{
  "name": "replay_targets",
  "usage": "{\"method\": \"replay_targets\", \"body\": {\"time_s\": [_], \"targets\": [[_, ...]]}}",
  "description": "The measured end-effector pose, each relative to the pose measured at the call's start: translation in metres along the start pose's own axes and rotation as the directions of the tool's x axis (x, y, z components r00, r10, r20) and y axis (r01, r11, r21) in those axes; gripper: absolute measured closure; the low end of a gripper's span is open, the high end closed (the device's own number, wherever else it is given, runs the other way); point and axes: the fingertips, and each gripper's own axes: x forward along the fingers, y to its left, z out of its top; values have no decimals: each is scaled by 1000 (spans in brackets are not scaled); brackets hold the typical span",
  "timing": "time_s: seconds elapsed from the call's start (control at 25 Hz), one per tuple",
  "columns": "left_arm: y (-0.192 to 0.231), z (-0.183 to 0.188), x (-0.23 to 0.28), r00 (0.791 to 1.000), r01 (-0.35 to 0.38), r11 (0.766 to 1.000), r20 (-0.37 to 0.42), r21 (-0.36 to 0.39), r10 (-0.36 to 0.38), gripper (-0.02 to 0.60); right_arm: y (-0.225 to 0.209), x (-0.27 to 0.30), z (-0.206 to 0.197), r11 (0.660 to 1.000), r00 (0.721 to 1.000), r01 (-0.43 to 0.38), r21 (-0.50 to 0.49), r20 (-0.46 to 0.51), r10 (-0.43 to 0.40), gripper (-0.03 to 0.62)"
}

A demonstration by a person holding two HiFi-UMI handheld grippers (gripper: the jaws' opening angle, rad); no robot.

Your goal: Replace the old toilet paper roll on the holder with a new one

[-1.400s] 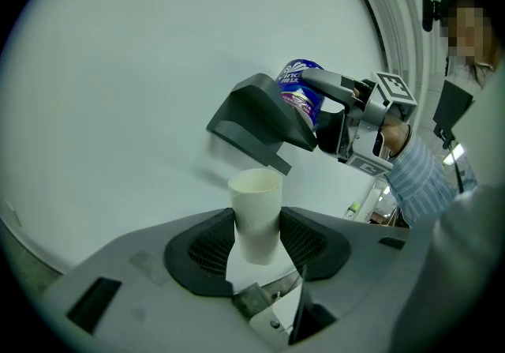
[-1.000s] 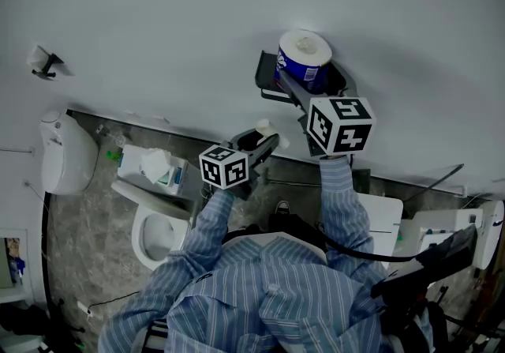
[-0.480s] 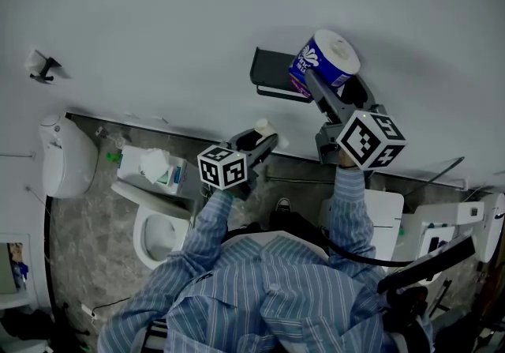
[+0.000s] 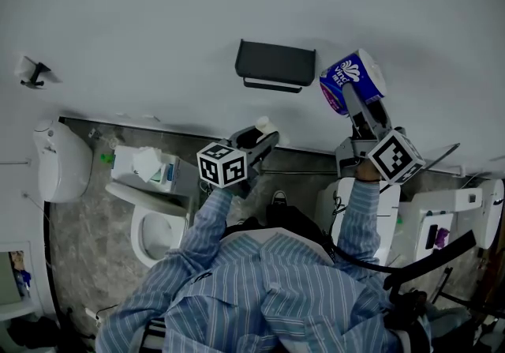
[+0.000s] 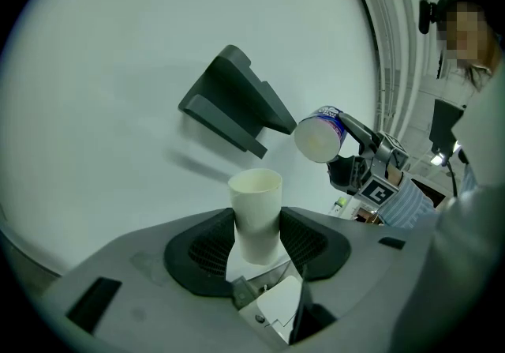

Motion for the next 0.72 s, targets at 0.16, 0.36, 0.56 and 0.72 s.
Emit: {"method": "replay_targets", "body": {"time_s": [0.16,0.36,0.56,0.72], "targets": [[0,-4,3,1000,1,1000,-10,-7,-1,400,-23,-8,-18,996,999,36,78,-20,-35,183],[-2,-7,5,1000,-6,1000,-12,-3,6,400,-45,-3,-50,977,998,38,211,-49,-28,183],[-1,-8,1,1000,-20,1000,-4,-7,20,400,-59,9,-74,957,996,57,284,-78,-36,183],[7,-6,-7,999,-44,999,10,-19,44,400,-66,21,-83,935,997,63,348,-63,-43,183]]}}
